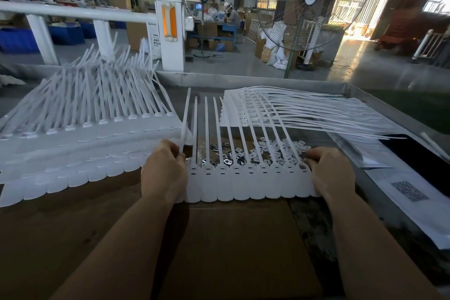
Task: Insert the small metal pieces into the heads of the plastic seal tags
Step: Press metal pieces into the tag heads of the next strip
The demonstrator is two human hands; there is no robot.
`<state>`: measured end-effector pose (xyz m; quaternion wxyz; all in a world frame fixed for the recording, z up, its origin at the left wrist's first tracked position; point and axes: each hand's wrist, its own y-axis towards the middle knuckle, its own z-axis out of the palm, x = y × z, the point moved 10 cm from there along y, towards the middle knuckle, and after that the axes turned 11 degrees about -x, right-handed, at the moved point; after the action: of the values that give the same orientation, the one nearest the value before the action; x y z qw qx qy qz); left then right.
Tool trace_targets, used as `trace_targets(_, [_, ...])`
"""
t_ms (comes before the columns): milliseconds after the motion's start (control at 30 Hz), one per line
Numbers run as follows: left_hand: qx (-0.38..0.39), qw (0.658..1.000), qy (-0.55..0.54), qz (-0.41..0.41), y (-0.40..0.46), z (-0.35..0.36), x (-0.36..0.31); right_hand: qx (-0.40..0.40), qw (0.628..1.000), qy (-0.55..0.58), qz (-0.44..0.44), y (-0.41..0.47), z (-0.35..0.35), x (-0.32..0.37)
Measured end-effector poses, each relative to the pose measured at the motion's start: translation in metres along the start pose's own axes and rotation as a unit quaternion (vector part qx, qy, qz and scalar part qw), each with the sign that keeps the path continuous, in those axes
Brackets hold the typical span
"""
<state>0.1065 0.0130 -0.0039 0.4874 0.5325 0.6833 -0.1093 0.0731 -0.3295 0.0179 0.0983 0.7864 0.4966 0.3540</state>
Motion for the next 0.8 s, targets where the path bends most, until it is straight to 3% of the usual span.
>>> trace_targets(333, [0.0,1.0,0.003,0.003,-0.001,0.0,-0.001,-0.009,0.998,-0.065,-0.011,0.0,0.004,-0.003])
trace_targets(533, [0.002,1.0,0.001,0.001,-0.001,0.001,-0.001,-0.041,0.998,0.043,0.024,0.002,-0.01,-0.003])
trace_targets(800, [0.008,1.0,-0.002,0.0,-0.001,0.002,-0.002,-0.023,0.998,0.058,0.02,-0.003,-0.016,0.005])
